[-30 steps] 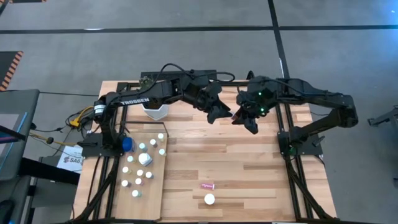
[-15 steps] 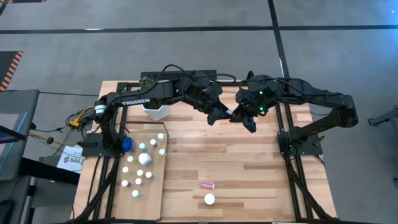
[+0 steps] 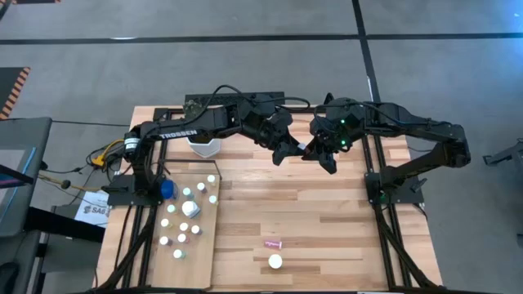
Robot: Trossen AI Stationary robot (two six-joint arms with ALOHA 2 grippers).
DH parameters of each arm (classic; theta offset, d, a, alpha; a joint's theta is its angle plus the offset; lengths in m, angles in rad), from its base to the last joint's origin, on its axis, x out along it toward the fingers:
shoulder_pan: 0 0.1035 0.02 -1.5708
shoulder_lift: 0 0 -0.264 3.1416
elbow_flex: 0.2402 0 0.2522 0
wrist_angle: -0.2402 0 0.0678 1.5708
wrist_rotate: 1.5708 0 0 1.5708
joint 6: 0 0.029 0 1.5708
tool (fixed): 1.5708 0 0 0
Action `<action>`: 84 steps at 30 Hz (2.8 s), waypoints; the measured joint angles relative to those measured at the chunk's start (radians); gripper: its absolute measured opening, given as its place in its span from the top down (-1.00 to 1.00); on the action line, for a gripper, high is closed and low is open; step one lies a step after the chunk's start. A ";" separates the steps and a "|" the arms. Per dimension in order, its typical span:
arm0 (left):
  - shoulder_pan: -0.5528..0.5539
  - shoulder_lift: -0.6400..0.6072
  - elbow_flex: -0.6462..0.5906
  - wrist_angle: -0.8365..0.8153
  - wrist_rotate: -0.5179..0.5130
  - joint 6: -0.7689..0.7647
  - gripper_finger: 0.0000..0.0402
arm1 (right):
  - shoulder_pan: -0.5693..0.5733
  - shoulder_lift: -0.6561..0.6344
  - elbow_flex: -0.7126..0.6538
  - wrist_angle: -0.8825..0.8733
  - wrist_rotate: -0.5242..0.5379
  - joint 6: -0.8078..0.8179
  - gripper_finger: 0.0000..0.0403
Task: Pick and place medicine bottles onto shelf by color
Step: Put the red pill bottle on the shelf
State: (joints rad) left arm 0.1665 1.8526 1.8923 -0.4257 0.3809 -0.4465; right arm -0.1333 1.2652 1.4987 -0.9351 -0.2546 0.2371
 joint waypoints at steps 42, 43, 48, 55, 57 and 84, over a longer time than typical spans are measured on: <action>-0.271 -0.026 -0.001 -0.833 -0.271 -0.279 0.52 | -0.033 -0.023 0.148 -0.444 0.151 -0.159 -0.12; -0.285 -0.026 -0.001 -0.862 -0.295 -0.304 0.52 | -0.033 -0.022 0.148 -0.442 0.151 -0.166 -0.12; -0.370 -0.026 -0.001 -1.041 -0.373 -0.453 0.52 | -0.033 -0.022 0.148 -0.432 0.151 -0.212 -0.12; -0.509 -0.037 -0.002 -1.149 -0.422 -0.641 0.52 | -0.033 -0.022 0.148 -0.410 0.151 -0.222 -0.11; -0.551 -0.047 -0.002 -1.144 -0.448 -0.682 0.52 | -0.033 -0.022 0.148 -0.409 0.151 -0.219 -0.11; -0.822 -0.428 -0.747 -0.697 -0.734 -1.300 0.52 | -0.032 0.132 0.147 -0.284 0.151 -0.017 -0.11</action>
State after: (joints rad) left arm -0.6552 1.4242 1.1454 -1.1225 -0.3534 -1.7469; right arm -0.1650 1.3972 1.6455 -1.2186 -0.1036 0.2203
